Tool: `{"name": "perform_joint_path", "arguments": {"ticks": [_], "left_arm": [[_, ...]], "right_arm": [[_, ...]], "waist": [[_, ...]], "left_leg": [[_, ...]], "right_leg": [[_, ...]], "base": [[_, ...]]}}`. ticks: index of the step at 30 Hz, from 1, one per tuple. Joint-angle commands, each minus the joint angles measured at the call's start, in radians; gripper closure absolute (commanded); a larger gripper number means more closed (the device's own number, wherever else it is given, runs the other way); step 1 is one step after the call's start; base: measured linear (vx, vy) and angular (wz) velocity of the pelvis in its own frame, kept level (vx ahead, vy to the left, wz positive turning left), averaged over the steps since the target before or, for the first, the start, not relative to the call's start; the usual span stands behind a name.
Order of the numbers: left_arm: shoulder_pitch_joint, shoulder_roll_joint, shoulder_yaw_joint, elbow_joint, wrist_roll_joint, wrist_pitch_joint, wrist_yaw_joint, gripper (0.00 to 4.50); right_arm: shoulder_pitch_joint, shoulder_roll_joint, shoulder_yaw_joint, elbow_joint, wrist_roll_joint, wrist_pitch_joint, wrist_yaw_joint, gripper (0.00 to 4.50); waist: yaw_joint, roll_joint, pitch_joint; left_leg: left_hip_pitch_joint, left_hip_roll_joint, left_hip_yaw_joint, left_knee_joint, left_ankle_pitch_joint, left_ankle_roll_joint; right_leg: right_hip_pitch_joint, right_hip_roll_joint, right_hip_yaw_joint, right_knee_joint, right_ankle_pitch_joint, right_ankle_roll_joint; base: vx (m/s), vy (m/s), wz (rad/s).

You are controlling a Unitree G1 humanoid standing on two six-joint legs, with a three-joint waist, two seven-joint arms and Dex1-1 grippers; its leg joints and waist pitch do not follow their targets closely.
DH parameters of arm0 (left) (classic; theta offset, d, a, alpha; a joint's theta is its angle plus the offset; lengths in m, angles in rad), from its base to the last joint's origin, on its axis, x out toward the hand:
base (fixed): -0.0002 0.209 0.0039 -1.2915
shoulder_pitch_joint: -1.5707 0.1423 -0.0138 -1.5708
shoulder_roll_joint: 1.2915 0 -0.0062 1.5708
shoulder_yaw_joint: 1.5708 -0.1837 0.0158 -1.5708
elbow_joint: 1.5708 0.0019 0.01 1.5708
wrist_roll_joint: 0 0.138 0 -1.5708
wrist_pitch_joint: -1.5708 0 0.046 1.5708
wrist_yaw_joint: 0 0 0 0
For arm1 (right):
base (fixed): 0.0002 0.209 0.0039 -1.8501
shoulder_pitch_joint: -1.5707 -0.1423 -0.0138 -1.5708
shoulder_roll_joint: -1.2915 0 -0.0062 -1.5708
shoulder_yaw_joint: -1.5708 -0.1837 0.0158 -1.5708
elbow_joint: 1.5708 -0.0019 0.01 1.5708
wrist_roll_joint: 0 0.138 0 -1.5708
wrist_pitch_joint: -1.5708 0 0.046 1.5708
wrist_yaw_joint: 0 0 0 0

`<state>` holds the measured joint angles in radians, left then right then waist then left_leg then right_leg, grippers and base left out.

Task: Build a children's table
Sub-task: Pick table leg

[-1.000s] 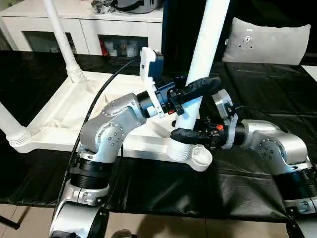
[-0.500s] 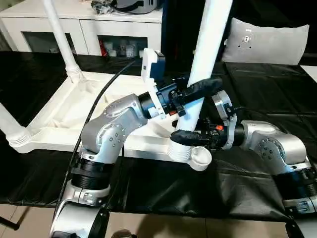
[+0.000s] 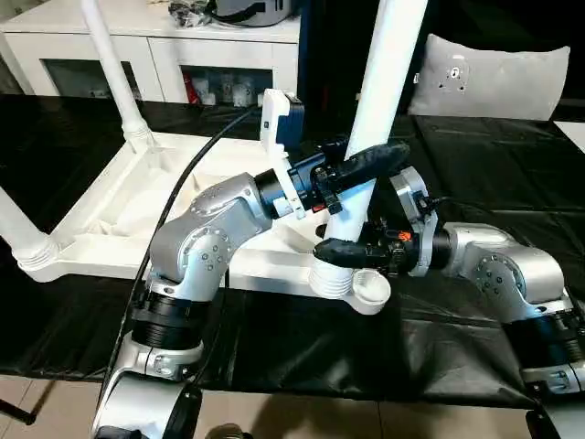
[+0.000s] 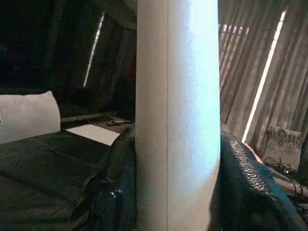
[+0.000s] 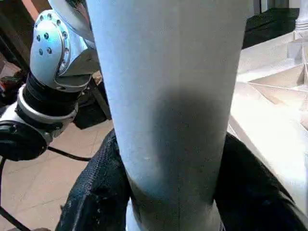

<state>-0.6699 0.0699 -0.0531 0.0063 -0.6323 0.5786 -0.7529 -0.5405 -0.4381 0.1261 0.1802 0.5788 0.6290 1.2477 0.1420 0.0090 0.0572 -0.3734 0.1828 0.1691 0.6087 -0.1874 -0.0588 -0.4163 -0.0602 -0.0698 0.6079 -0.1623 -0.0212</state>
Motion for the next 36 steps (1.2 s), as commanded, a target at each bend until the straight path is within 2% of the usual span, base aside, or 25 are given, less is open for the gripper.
{"name": "perform_joint_path", "arguments": {"ticks": [1,2,3,4,5,6,7,9,11,16,17,19,21,23,27,28,32,33,36], "left_arm": [[-0.016,0.009,-0.017,0.008,0.037,-0.010,0.015,2.72],[-0.016,0.009,-0.017,0.008,0.037,-0.010,0.015,2.16],[-0.016,0.010,-0.021,0.006,0.036,-0.003,0.013,2.02],[-0.016,0.010,-0.022,0.005,0.032,0.003,0.010,2.02],[-0.016,0.009,-0.022,0.001,0.024,0.016,0.011,2.02],[-0.016,0.008,-0.027,-0.005,0.018,0.025,0.006,1.92],[-0.015,0.008,-0.030,-0.008,0.016,0.028,0.004,1.81],[-0.014,0.006,-0.038,-0.013,0.016,0.031,0.000,1.69],[-0.015,0.001,-0.052,-0.016,0.016,0.028,-0.010,1.47],[-0.010,-0.014,-0.092,-0.040,0.017,0.027,-0.033,1.11],[-0.007,-0.024,-0.103,-0.046,0.018,0.030,-0.028,0.88],[-0.005,-0.035,-0.113,-0.052,0.015,0.037,-0.022,0.78],[0.000,-0.041,-0.123,-0.061,0.007,0.045,-0.026,0.73],[0.006,-0.046,-0.125,-0.070,-0.007,0.054,-0.031,0.70],[0.003,-0.041,-0.100,-0.062,-0.006,0.048,-0.012,0.70],[0.003,-0.028,-0.084,-0.056,-0.003,0.042,-0.010,0.70],[0.013,0.028,-0.048,-0.047,0.015,0.037,-0.026,0.70],[0.022,0.061,-0.046,-0.047,0.031,0.037,-0.037,0.70],[0.045,0.135,-0.062,-0.040,0.082,0.027,-0.069,0.70]], "right_arm": [[-0.013,0.015,-0.034,0.011,0.013,0.016,-0.030,2.57],[-0.013,0.015,-0.034,0.011,0.013,0.016,-0.030,2.57],[-0.013,0.027,-0.040,0.008,0.005,0.006,-0.058,2.57],[-0.013,0.034,-0.043,0.005,-0.001,-0.002,-0.077,2.57],[-0.015,0.051,-0.051,0.005,-0.012,-0.015,-0.119,2.57],[-0.019,0.065,-0.055,0.006,-0.026,-0.021,-0.159,2.57],[-0.020,0.069,-0.053,0.006,-0.034,-0.024,-0.174,2.58],[-0.020,0.075,-0.042,0.003,-0.052,-0.022,-0.197,2.59],[-0.009,0.084,-0.013,-0.002,-0.090,-0.042,-0.220,2.59],[-0.011,0.118,-0.005,0.057,-0.141,-0.114,-0.283,2.59],[-0.013,0.127,-0.006,0.068,-0.155,-0.126,-0.305,2.59],[-0.015,0.138,-0.008,0.080,-0.170,-0.140,-0.332,2.59],[-0.018,0.147,-0.010,0.088,-0.179,-0.145,-0.351,2.59],[-0.020,0.152,-0.009,0.098,-0.195,-0.157,-0.367,2.59],[-0.017,0.153,-0.025,0.099,-0.197,-0.170,-0.373,2.59],[-0.015,0.150,-0.040,0.099,-0.197,-0.175,-0.386,2.59],[-0.013,0.138,-0.087,0.110,-0.202,-0.192,-0.437,2.59],[-0.011,0.132,-0.106,0.115,-0.205,-0.195,-0.460,2.59],[-0.003,0.121,-0.138,0.123,-0.214,-0.212,-0.499,2.59]], "waist": [[0.000,-0.017,-0.075],[0.000,-0.018,-0.075],[0.000,-0.017,-0.074],[-0.001,-0.017,-0.075],[0.000,-0.012,-0.075],[-0.002,-0.013,-0.075],[-0.003,-0.010,-0.075],[-0.002,-0.011,-0.075],[0.000,-0.005,-0.075],[-0.004,-0.006,-0.074],[-0.004,-0.006,-0.074],[-0.005,-0.007,-0.074],[-0.007,-0.002,-0.075],[-0.008,-0.003,-0.074],[-0.008,-0.004,-0.074],[-0.007,-0.001,-0.074],[-0.008,-0.007,-0.072],[-0.008,-0.002,-0.073],[-0.009,0.002,-0.074]], "left_leg": [[0.004,0.037,-0.010,-0.060,-0.114,0.049],[0.004,0.036,-0.010,-0.060,-0.114,0.049],[0.004,0.036,-0.010,-0.061,-0.117,0.047],[0.003,0.036,-0.011,-0.061,-0.116,0.045],[0.005,0.037,-0.012,-0.062,-0.113,0.041],[0.005,0.036,-0.011,-0.062,-0.117,0.035],[0.005,0.036,-0.011,-0.062,-0.119,0.030],[0.006,0.037,-0.011,-0.063,-0.123,0.027],[0.009,0.039,-0.012,-0.064,-0.140,0.019],[0.006,0.037,-0.012,-0.066,-0.154,0.013],[0.006,0.036,-0.011,-0.065,-0.154,0.013],[0.006,0.036,-0.012,-0.066,-0.147,0.014],[0.006,0.036,-0.013,-0.066,-0.149,0.015],[0.008,0.038,-0.012,-0.066,-0.157,0.017],[0.007,0.037,-0.012,-0.067,-0.158,0.020],[0.008,0.038,-0.013,-0.067,-0.160,0.018],[0.009,0.036,-0.011,-0.068,-0.163,0.013],[0.011,0.037,-0.014,-0.070,-0.164,0.007],[0.016,0.038,-0.012,-0.071,-0.165,-0.005]], "right_leg": [[0.064,-0.076,0.042,-0.080,-0.326,-0.132],[0.064,-0.075,0.042,-0.080,-0.328,-0.129],[0.063,-0.076,0.042,-0.081,-0.338,-0.127],[0.064,-0.076,0.041,-0.081,-0.339,-0.126],[0.062,-0.076,0.042,-0.081,-0.338,-0.125],[0.061,-0.076,0.042,-0.081,-0.338,-0.126],[0.061,-0.075,0.042,-0.080,-0.329,-0.129],[0.062,-0.074,0.042,-0.078,-0.319,-0.131],[0.059,-0.075,0.043,-0.080,-0.318,-0.132],[0.062,-0.077,0.044,-0.081,-0.330,-0.131],[0.062,-0.077,0.044,-0.081,-0.329,-0.129],[0.064,-0.076,0.044,-0.080,-0.325,-0.126],[0.063,-0.075,0.044,-0.079,-0.315,-0.132],[0.062,-0.075,0.044,-0.079,-0.306,-0.138],[0.063,-0.074,0.045,-0.078,-0.296,-0.145],[0.063,-0.075,0.045,-0.078,-0.298,-0.145],[0.062,-0.074,0.045,-0.081,-0.319,-0.135],[0.060,-0.075,0.045,-0.079,-0.327,-0.132],[0.057,-0.072,0.047,-0.078,-0.318,-0.130]], "base": [[0.000,0.000,0.00],[0.000,0.000,0.00],[0.000,0.000,0.00],[0.000,0.000,0.00],[0.000,0.000,0.00],[0.000,0.000,0.00],[0.000,0.000,0.00],[0.000,0.000,0.00],[0.000,0.000,0.00],[0.000,0.000,0.00],[0.000,0.000,0.00],[0.000,0.000,0.00],[0.000,0.000,0.00],[0.000,0.000,0.00],[0.000,0.000,0.00],[0.000,0.000,0.00],[0.000,0.000,0.00],[0.000,0.000,0.00],[0.000,0.000,0.00]]}}
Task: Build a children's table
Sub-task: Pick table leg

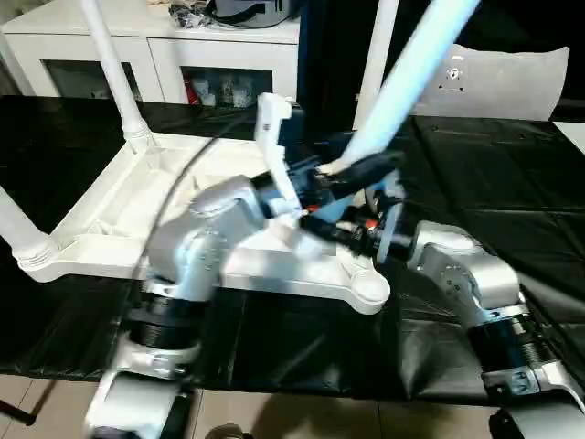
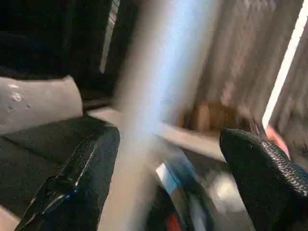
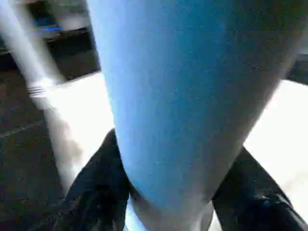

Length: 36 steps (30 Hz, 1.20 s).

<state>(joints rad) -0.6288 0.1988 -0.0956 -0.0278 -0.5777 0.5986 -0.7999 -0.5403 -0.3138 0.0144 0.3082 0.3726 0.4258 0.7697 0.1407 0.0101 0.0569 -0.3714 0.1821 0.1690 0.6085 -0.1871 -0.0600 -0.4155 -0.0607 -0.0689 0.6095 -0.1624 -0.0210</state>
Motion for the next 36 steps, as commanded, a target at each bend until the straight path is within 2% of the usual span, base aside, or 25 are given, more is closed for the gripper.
{"name": "perform_joint_path", "arguments": {"ticks": [1,3,5,6,7,9,10,15,16,18,19,20,21,22,23,26,31,35,36], "left_arm": [[0.011,0.026,-0.027,0.000,0.043,0.002,-0.031,0.70],[0.022,0.073,-0.056,0.021,0.095,-0.023,-0.051,0.70],[0.023,0.079,-0.061,0.024,0.102,-0.028,-0.053,0.70],[0.032,0.133,-0.125,0.065,0.184,-0.087,-0.076,0.70],[0.037,0.160,-0.162,0.088,0.230,-0.124,-0.090,0.70],[0.047,0.199,-0.230,0.129,0.300,-0.184,-0.133,0.70],[0.050,0.209,-0.253,0.143,0.320,-0.202,-0.154,0.87],[0.048,0.236,-0.332,0.213,0.384,-0.271,-0.238,1.26],[0.044,0.242,-0.350,0.233,0.401,-0.291,-0.255,1.35],[0.024,0.244,-0.378,0.310,0.439,-0.355,-0.276,1.51],[0.014,0.241,-0.382,0.343,0.449,-0.381,-0.284,1.61],[0.006,0.235,-0.383,0.376,0.457,-0.404,-0.293,1.61],[-0.002,0.232,-0.384,0.402,0.462,-0.419,-0.305,1.85],[-0.007,0.228,-0.384,0.424,0.464,-0.430,-0.319,1.85],[-0.016,0.224,-0.385,0.453,0.468,-0.437,-0.327,1.92],[-0.035,0.219,-0.387,0.511,0.481,-0.468,-0.338,2.18],[-0.065,0.197,-0.370,0.605,0.488,-0.524,-0.356,2.51],[-0.074,0.188,-0.370,0.658,0.509,-0.559,-0.358,2.76],[-0.077,0.180,-0.366,0.680,0.515,-0.574,-0.356,2.88]], "right_arm": [[0.004,-0.007,-0.037,-0.007,-0.006,-0.014,-0.025,2.61],[0.020,-0.013,-0.053,-0.021,-0.001,-0.015,-0.028,2.61],[0.022,-0.014,-0.054,-0.023,0.000,-0.015,-0.029,2.61],[0.041,-0.026,-0.061,-0.048,0.006,-0.010,-0.037,2.61],[0.051,-0.032,-0.065,-0.062,0.007,-0.007,-0.042,2.61],[0.070,-0.044,-0.074,-0.087,-0.001,-0.009,-0.054,2.61],[0.077,-0.048,-0.077,-0.094,-0.008,-0.013,-0.060,2.61],[0.111,-0.084,-0.084,-0.124,-0.001,0.014,-0.029,2.61],[0.119,-0.092,-0.086,-0.137,0.009,0.027,-0.019,2.61],[0.144,-0.117,-0.083,-0.186,0.040,0.062,0.019,2.61],[0.153,-0.127,-0.079,-0.207,0.051,0.076,0.030,2.61],[0.161,-0.135,-0.076,-0.222,0.060,0.084,0.040,2.61],[0.168,-0.142,-0.072,-0.234,0.064,0.089,0.049,2.61],[0.174,-0.147,-0.068,-0.243,0.066,0.092,0.058,2.61],[0.181,-0.152,-0.063,-0.253,0.069,0.095,0.069,2.61],[0.190,-0.154,-0.063,-0.263,0.068,0.099,0.078,2.61],[0.199,-0.159,-0.060,-0.286,0.081,0.122,0.077,2.61],[0.210,-0.159,-0.057,-0.299,0.085,0.131,0.076,2.61],[0.215,-0.157,-0.056,-0.304,0.086,0.135,0.076,2.61]], "waist": [[-0.008,0.000,-0.073],[-0.009,0.000,-0.074],[-0.010,0.000,-0.074],[-0.010,0.002,-0.073],[-0.011,0.002,-0.072],[-0.013,0.000,-0.071],[-0.015,0.004,-0.073],[-0.019,0.011,-0.072],[-0.020,0.007,-0.072],[-0.020,0.006,-0.070],[-0.020,0.006,-0.071],[-0.021,0.016,-0.072],[-0.023,0.008,-0.071],[-0.025,0.008,-0.072],[-0.026,0.008,-0.072],[-0.026,0.006,-0.072],[-0.022,0.011,-0.074],[-0.022,0.008,-0.074],[-0.021,0.014,-0.073]], "left_leg": [[0.012,0.036,-0.010,-0.069,-0.163,-0.003],[0.009,0.035,-0.012,-0.070,-0.157,0.005],[0.009,0.034,-0.010,-0.070,-0.159,0.003],[0.010,0.036,-0.012,-0.072,-0.164,0.004],[0.010,0.035,-0.013,-0.073,-0.176,0.005],[0.012,0.033,-0.013,-0.076,-0.180,0.006],[0.012,0.034,-0.013,-0.076,-0.177,-0.001],[0.011,0.034,-0.013,-0.076,-0.192,-0.006],[0.011,0.035,-0.013,-0.076,-0.193,-0.003],[0.011,0.032,-0.012,-0.076,-0.197,0.008],[0.009,0.033,-0.014,-0.076,-0.195,0.008],[0.010,0.033,-0.014,-0.075,-0.197,0.006],[0.009,0.031,-0.013,-0.074,-0.198,0.009],[0.007,0.033,-0.015,-0.075,-0.197,0.006],[0.011,0.033,-0.013,-0.074,-0.201,0.008],[0.011,0.032,-0.013,-0.073,-0.198,0.011],[0.012,0.036,-0.014,-0.073,-0.191,0.013],[0.010,0.036,-0.013,-0.072,-0.190,0.011],[0.010,0.036,-0.013,-0.072,-0.198,0.012]], "right_leg": [[0.057,-0.070,0.046,-0.078,-0.306,-0.131],[0.060,-0.070,0.045,-0.077,-0.289,-0.124],[0.062,-0.072,0.045,-0.077,-0.294,-0.128],[0.061,-0.072,0.045,-0.080,-0.298,-0.130],[0.061,-0.071,0.045,-0.080,-0.315,-0.115],[0.059,-0.070,0.046,-0.085,-0.349,-0.088],[0.060,-0.073,0.046,-0.084,-0.359,-0.082],[0.059,-0.074,0.047,-0.088,-0.349,-0.102],[0.061,-0.074,0.046,-0.085,-0.332,-0.112],[0.062,-0.071,0.046,-0.092,-0.344,-0.104],[0.064,-0.074,0.045,-0.089,-0.345,-0.104],[0.062,-0.073,0.045,-0.089,-0.347,-0.104],[0.064,-0.073,0.044,-0.093,-0.353,-0.102],[0.066,-0.077,0.044,-0.089,-0.355,-0.109],[0.062,-0.076,0.044,-0.093,-0.374,-0.108],[0.062,-0.077,0.043,-0.094,-0.384,-0.112],[0.062,-0.078,0.044,-0.089,-0.343,-0.133],[0.065,-0.080,0.045,-0.088,-0.329,-0.140],[0.063,-0.080,0.044,-0.092,-0.339,-0.139]], "base": [[0.000,0.000,0.00],[0.000,0.000,0.00],[0.000,0.000,0.00],[0.000,0.000,0.00],[0.000,0.000,0.00],[0.000,0.000,0.00],[0.000,0.000,0.00],[0.000,0.000,0.00],[0.000,0.000,0.00],[0.000,0.000,0.00],[0.000,0.000,0.00],[0.000,0.000,0.00],[0.000,0.000,0.00],[0.000,0.000,0.00],[0.000,0.000,0.00],[0.000,0.000,0.00],[0.000,0.000,0.00],[0.000,0.000,0.00],[0.000,0.000,0.00]]}}
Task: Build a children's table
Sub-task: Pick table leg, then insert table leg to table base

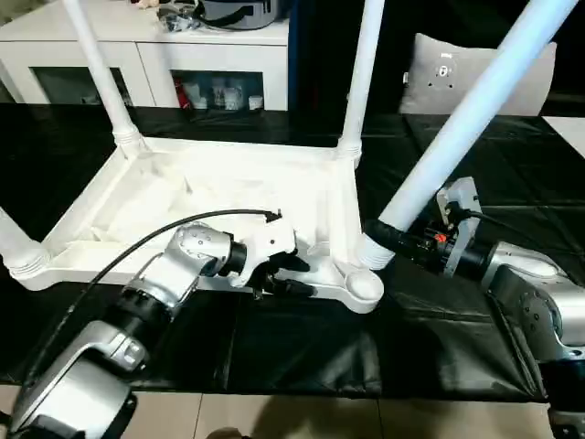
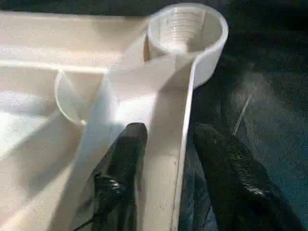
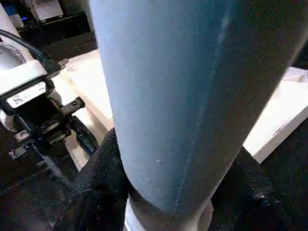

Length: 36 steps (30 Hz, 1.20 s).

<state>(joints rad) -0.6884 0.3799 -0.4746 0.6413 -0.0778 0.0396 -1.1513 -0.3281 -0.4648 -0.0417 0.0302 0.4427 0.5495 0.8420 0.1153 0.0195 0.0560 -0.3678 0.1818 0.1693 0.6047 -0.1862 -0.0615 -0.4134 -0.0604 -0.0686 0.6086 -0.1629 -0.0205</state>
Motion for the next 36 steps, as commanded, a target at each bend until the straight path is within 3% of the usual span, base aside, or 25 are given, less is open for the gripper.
{"name": "perform_joint_path", "arguments": {"ticks": [1,19,24,27,31,36], "left_arm": [[-0.021,-0.009,0.019,0.029,0.013,-0.027,-0.005,2.88],[-0.042,-0.032,0.039,0.146,0.046,-0.102,-0.038,4.39],[-0.043,-0.029,0.042,0.155,0.059,-0.113,-0.034,4.50],[-0.038,-0.030,0.048,0.157,0.068,-0.112,-0.018,4.50],[-0.025,-0.044,0.070,0.154,0.091,-0.042,0.087,4.50],[0.031,-0.061,0.106,0.040,0.061,0.092,0.141,4.50]], "right_arm": [[0.005,-0.005,0.000,-0.029,0.017,0.016,0.003,2.61],[0.014,0.006,0.018,-0.044,0.022,0.041,0.005,2.61],[0.009,0.009,0.026,-0.040,0.026,0.043,0.004,2.61],[0.011,0.011,0.030,-0.047,0.028,0.048,0.004,2.61],[0.013,0.014,0.033,-0.055,0.028,0.058,-0.003,2.61],[0.007,0.019,0.044,-0.050,0.019,0.062,-0.010,2.61]], "waist": [[0.004,0.000,-0.072],[0.006,-0.002,-0.069],[0.004,-0.008,-0.071],[0.003,-0.005,-0.071],[0.001,-0.005,-0.068],[-0.010,-0.012,-0.068]], "left_leg": [[0.008,0.036,-0.014,-0.069,-0.203,0.012],[0.008,0.039,-0.016,-0.072,-0.215,0.012],[0.004,0.040,-0.016,-0.072,-0.197,0.016],[0.005,0.039,-0.015,-0.071,-0.186,0.020],[0.007,0.038,-0.013,-0.070,-0.201,0.018],[0.003,0.037,-0.014,-0.070,-0.189,0.023]], "right_leg": [[0.062,-0.079,0.043,-0.090,-0.341,-0.140],[0.061,-0.086,0.044,-0.093,-0.375,-0.140],[0.063,-0.088,0.045,-0.089,-0.364,-0.139],[0.062,-0.087,0.046,-0.088,-0.348,-0.145],[0.062,-0.085,0.044,-0.092,-0.371,-0.145],[0.062,-0.085,0.043,-0.093,-0.391,-0.138]], "base": [[0.000,0.000,0.00],[0.000,0.000,0.00],[0.000,0.000,0.00],[0.000,0.000,0.00],[0.000,0.000,0.00],[0.000,0.000,0.00]]}}
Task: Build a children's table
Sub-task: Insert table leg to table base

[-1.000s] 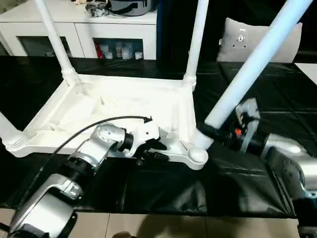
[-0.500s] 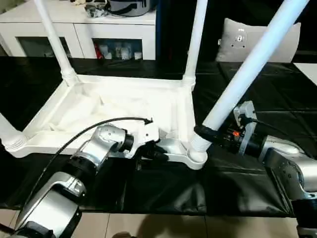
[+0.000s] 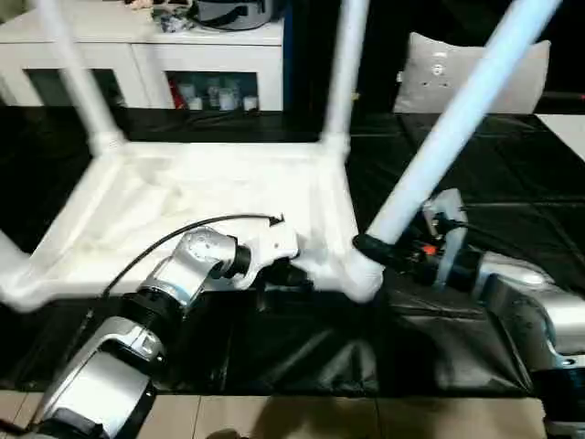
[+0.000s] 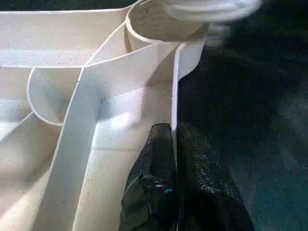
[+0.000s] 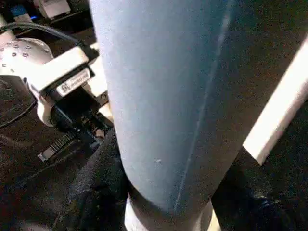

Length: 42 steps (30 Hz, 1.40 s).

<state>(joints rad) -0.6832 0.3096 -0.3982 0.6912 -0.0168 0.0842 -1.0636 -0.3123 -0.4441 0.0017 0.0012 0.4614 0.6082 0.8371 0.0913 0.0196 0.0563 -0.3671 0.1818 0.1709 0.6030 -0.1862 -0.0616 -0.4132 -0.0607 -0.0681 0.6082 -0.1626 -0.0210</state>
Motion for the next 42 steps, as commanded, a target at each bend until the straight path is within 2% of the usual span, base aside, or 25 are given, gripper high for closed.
{"name": "perform_joint_path", "arguments": {"ticks": [1,3,5,6,7,8,10,13,15,16,22,28,29,30,39,42], "left_arm": [[0.036,0.008,0.032,-0.030,-0.002,0.062,0.058,4.50],[0.059,0.008,0.028,-0.073,-0.001,0.081,0.060,4.50],[0.069,0.009,0.025,-0.090,0.001,0.086,0.060,4.50],[0.088,0.013,0.018,-0.126,0.010,0.096,0.063,4.50],[0.095,0.016,0.013,-0.139,0.015,0.078,0.060,4.50],[0.105,0.021,0.008,-0.155,0.016,0.054,0.047,4.50],[0.120,0.033,-0.004,-0.183,0.025,0.021,0.024,4.50],[0.128,0.054,-0.026,-0.201,0.049,-0.010,0.007,4.50],[0.129,0.055,-0.024,-0.206,0.046,-0.009,0.008,4.50],[0.129,0.056,-0.023,-0.208,0.045,-0.010,0.007,4.50],[0.125,0.069,-0.032,-0.192,0.067,-0.059,-0.018,4.50],[0.132,0.085,-0.043,-0.212,0.057,-0.086,-0.067,4.50],[0.132,0.086,-0.044,-0.213,0.056,-0.087,-0.071,4.50],[0.132,0.086,-0.044,-0.213,0.056,-0.087,-0.071,4.50],[0.108,0.087,-0.049,-0.166,0.105,-0.140,-0.042,4.50],[0.101,0.083,-0.046,-0.149,0.114,-0.153,-0.027,4.50]], "right_arm": [[-0.014,0.000,0.003,-0.018,-0.002,0.005,-0.006,2.61],[-0.024,0.002,0.010,-0.009,-0.007,0.009,-0.009,2.61],[-0.028,0.003,0.013,-0.006,-0.009,0.010,-0.009,2.61],[-0.038,-0.002,0.031,0.010,-0.027,0.008,-0.003,2.61],[-0.043,-0.004,0.039,0.017,-0.034,0.006,0.001,2.61],[-0.049,-0.006,0.047,0.026,-0.039,0.007,0.002,2.61],[-0.060,-0.009,0.058,0.041,-0.047,0.008,0.005,2.61],[-0.084,-0.019,0.083,0.075,-0.068,0.006,0.016,2.61],[-0.094,-0.024,0.093,0.087,-0.074,0.006,0.026,2.61],[-0.100,-0.027,0.101,0.095,-0.080,0.005,0.033,2.61],[-0.147,-0.030,0.131,0.152,-0.109,-0.018,0.057,2.61],[-0.182,-0.031,0.138,0.199,-0.132,-0.035,0.057,2.61],[-0.184,-0.035,0.139,0.203,-0.133,-0.034,0.062,2.61],[-0.184,-0.035,0.139,0.203,-0.133,-0.034,0.062,2.61],[-0.190,-0.053,0.172,0.225,-0.146,-0.033,0.117,2.61],[-0.187,-0.056,0.171,0.209,-0.138,-0.026,0.133,2.61]], "waist": [[0.013,-0.011,-0.069],[0.011,-0.011,-0.068],[0.011,-0.012,-0.066],[0.010,-0.018,-0.066],[0.010,-0.013,-0.065],[0.008,-0.019,-0.065],[0.010,-0.013,-0.066],[0.010,-0.012,-0.067],[0.011,-0.010,-0.067],[0.012,-0.015,-0.067],[0.012,-0.019,-0.067],[0.012,-0.018,-0.066],[0.012,-0.024,-0.067],[0.013,-0.020,-0.067],[0.021,-0.023,-0.068],[0.025,-0.022,-0.066]], "left_leg": [[0.002,0.038,-0.016,-0.068,-0.188,0.023],[0.001,0.037,-0.016,-0.068,-0.182,0.029],[0.005,0.037,-0.014,-0.068,-0.190,0.033],[0.003,0.037,-0.015,-0.069,-0.193,0.033],[0.002,0.038,-0.017,-0.071,-0.193,0.031],[0.002,0.037,-0.015,-0.070,-0.193,0.033],[0.004,0.039,-0.016,-0.070,-0.191,0.033],[0.003,0.039,-0.015,-0.071,-0.186,0.031],[0.004,0.039,-0.015,-0.071,-0.193,0.027],[0.004,0.040,-0.015,-0.072,-0.193,0.027],[0.002,0.038,-0.014,-0.070,-0.181,0.030],[0.004,0.039,-0.013,-0.071,-0.185,0.026],[0.004,0.040,-0.012,-0.071,-0.185,0.027],[0.006,0.042,-0.013,-0.071,-0.184,0.026],[0.007,0.042,-0.012,-0.071,-0.191,0.024],[0.010,0.041,-0.012,-0.071,-0.208,0.021]], "right_leg": [[0.063,-0.086,0.043,-0.091,-0.391,-0.140],[0.062,-0.086,0.043,-0.094,-0.406,-0.133],[0.056,-0.083,0.043,-0.098,-0.430,-0.123],[0.057,-0.083,0.042,-0.099,-0.445,-0.116],[0.056,-0.083,0.041,-0.099,-0.454,-0.111],[0.055,-0.082,0.042,-0.101,-0.456,-0.106],[0.053,-0.084,0.044,-0.099,-0.441,-0.107],[0.054,-0.081,0.044,-0.094,-0.407,-0.116],[0.054,-0.082,0.045,-0.093,-0.399,-0.121],[0.055,-0.083,0.045,-0.092,-0.394,-0.124],[0.056,-0.084,0.045,-0.091,-0.398,-0.122],[0.055,-0.084,0.046,-0.090,-0.397,-0.125],[0.055,-0.084,0.046,-0.090,-0.396,-0.124],[0.054,-0.085,0.047,-0.088,-0.389,-0.129],[0.054,-0.084,0.047,-0.087,-0.379,-0.129],[0.052,-0.084,0.047,-0.093,-0.416,-0.119]], "base": [[0.000,0.000,0.00],[0.000,0.000,0.00],[0.000,0.000,0.00],[0.000,0.000,0.00],[0.000,0.000,0.00],[0.000,0.000,0.00],[0.000,0.000,0.00],[0.000,0.000,0.00],[0.000,0.000,0.00],[0.000,0.000,0.00],[0.000,0.000,0.00],[0.000,0.000,0.00],[0.000,0.000,0.00],[0.000,0.000,0.00],[0.000,0.000,0.00],[0.000,0.000,0.00]]}}
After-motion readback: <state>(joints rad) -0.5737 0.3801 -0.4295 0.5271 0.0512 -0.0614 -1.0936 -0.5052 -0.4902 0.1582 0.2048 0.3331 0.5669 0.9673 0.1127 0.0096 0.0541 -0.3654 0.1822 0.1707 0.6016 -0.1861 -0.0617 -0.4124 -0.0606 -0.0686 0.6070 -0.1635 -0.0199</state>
